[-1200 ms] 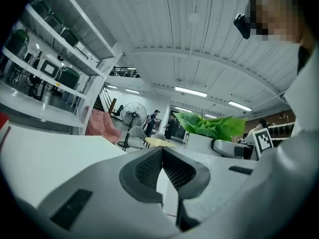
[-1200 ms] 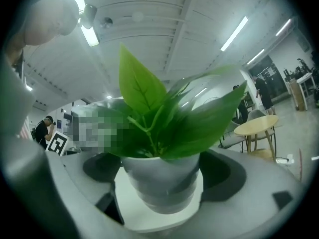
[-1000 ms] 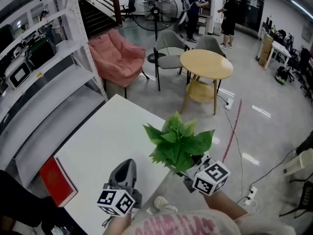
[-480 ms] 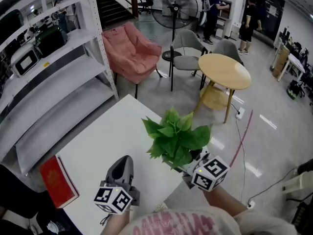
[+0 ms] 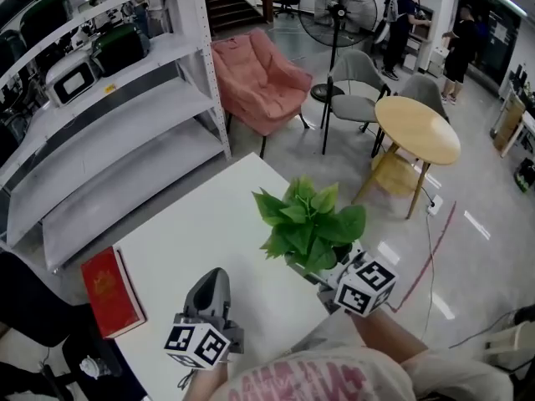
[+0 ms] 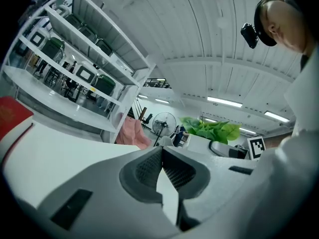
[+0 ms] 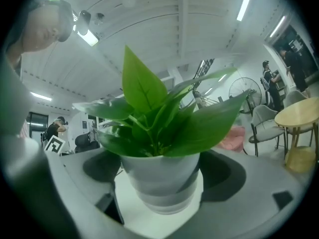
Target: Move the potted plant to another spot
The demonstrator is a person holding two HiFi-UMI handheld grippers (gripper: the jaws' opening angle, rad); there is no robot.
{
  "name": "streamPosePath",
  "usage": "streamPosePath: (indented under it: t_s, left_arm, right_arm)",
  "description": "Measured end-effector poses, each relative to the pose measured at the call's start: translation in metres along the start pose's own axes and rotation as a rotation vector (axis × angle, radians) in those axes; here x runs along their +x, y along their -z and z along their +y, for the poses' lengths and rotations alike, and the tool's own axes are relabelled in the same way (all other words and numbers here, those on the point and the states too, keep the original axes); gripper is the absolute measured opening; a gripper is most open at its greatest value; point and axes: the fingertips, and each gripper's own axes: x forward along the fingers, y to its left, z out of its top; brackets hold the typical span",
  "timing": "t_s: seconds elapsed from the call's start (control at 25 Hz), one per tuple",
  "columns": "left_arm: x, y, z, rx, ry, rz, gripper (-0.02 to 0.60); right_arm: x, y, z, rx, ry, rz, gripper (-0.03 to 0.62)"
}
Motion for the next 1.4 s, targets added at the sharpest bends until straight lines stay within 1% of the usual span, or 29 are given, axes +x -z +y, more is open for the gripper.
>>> streamPosePath:
  t_s: [0.24,0.48,0.72,0.84,1.04,1.2,1.4]
  left_arm:
    - [-0.014,0.013,0.018,-0.039,-0.111,-0.007,0.002]
    - [-0.015,0.002,0.041,-0.067,-0.214,-0.047,0.003]
    - [-0.017,0.002,0.043,-0.084,-0.328,-0.072,0.002]
    - [-0.023,0.008,0.047,-0.108,-0.397,-0.084,0.002]
    - [-0.045,0.017,0.051,-0.145,-0.531,-0.111,0.003]
    - [-0.07,0.021,0.051,-0.172,-0.635,-0.148,0.002]
    - [-0.102,0.033,0.05,-0.23,-0.748,-0.203,0.003]
  right_arm:
    - [0.022,0.009,-0.004,-0.009,-0.058,0.044,0.508]
    - [0.068,0.016,-0.012,-0.01,-0.133,0.1,0.508]
    - [0.101,0.021,-0.036,-0.018,-0.206,0.159,0.508]
    - [0.118,0.025,-0.05,-0.016,-0.233,0.177,0.508]
    - [0.143,0.036,-0.064,-0.014,-0.283,0.207,0.508]
    - [0.164,0.044,-0.068,-0.051,-0.338,0.237,0.508]
    - [0.186,0.061,-0.075,-0.101,-0.389,0.286,0.508]
